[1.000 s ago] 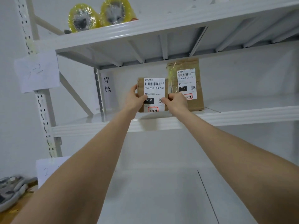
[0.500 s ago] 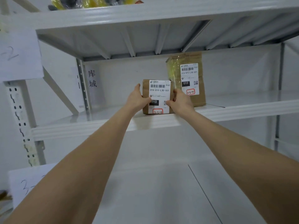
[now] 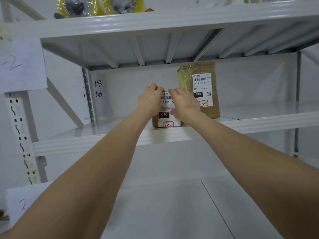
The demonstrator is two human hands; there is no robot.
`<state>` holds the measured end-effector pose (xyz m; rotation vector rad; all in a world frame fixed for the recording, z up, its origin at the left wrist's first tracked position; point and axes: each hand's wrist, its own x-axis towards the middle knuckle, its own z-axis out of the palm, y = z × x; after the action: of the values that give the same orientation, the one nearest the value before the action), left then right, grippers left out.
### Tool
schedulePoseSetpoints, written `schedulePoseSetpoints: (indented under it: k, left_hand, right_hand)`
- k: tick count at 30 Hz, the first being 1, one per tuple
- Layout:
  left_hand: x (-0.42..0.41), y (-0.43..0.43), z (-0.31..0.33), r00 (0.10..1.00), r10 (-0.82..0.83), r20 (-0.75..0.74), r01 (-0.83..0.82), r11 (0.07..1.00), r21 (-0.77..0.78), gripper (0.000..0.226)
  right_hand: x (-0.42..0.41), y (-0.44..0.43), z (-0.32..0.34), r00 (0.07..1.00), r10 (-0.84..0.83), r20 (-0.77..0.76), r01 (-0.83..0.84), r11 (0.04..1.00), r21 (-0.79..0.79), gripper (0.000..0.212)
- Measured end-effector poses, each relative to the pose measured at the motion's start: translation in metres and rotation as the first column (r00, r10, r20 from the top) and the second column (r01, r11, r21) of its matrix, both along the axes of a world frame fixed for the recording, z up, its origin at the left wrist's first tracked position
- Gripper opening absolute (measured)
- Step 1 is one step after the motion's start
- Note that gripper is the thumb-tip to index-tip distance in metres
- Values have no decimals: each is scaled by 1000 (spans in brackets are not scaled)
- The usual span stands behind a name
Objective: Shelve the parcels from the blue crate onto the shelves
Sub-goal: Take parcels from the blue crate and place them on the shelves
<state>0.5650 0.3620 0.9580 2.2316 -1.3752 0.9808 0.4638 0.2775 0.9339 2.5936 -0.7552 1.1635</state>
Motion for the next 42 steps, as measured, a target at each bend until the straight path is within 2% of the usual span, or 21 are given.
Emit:
schedulePoseSetpoints:
  k: [12,18,33,42]
  left_hand:
    - [18,-11,-9,998,15,65,-15,1000,-11,56]
    - [29,-20,-12,999,-13,35,14,1000,-23,59]
    - [50,-33,-14,997,-70,17,70,997,-27,66]
    - [48,-28,-20,997,-69,-29,69,998,-14,79]
  right_hand:
    - [25,-15,-1,1000,-13,17,12,1000,10,73]
    - [37,-23,-1,1000,-16,12,15,998,55,77]
    - [60,-44,-6,1000,-8,19,7,999,37,80]
    - [53,-31,-5,997,-55,-57,59,996,70,86]
